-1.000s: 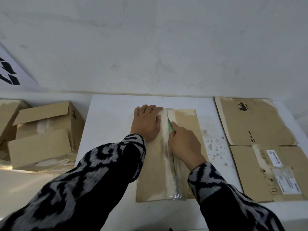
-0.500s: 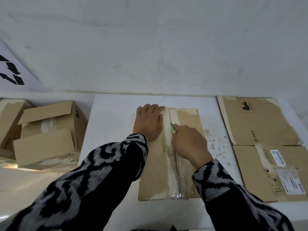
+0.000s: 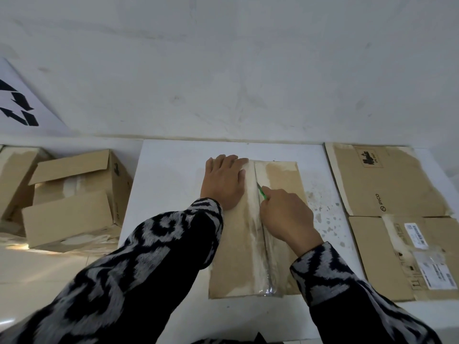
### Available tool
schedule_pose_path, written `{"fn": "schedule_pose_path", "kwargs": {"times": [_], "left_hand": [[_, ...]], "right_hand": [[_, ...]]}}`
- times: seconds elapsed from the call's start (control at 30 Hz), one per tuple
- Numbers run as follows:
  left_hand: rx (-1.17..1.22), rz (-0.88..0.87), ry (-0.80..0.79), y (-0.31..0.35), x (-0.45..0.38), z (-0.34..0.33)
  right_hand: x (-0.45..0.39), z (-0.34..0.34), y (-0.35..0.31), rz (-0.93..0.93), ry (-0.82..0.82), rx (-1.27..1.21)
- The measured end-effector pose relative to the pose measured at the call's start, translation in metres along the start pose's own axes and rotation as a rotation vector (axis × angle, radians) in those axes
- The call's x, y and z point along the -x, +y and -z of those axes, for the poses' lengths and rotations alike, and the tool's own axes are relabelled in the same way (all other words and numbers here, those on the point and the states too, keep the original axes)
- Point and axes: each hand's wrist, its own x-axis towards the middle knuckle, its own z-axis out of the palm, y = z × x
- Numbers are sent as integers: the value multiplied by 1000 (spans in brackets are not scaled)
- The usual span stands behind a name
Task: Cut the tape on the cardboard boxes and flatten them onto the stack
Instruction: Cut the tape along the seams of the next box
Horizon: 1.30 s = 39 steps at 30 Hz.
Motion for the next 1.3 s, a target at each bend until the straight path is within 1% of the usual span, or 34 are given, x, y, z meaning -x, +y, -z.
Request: {"fn": "schedule_pose_path", "kwargs": {"times": [0.17, 0.27, 0.4, 0.77, 1.0, 1.13, 1.3], "left_hand": [[-7, -2, -1, 1, 1, -1], [-11, -9, 4, 0, 0, -1], [-9, -14, 3, 0, 1, -1], [-2, -17, 23, 2, 1, 3], [-1, -14, 18, 1, 1, 2], [-4, -25, 16, 1, 2, 2], [-7, -25, 22, 1, 2, 3]], "right_hand": [[3, 1, 0, 1, -20, -13], [6, 3, 4, -6, -1, 42], [11, -3, 3, -2, -35, 2], [26, -5, 6, 14, -3, 114], [33, -5, 9, 24, -17, 93], [37, -8, 9, 36, -61, 76], [41, 2, 9, -16, -62, 122]]}}
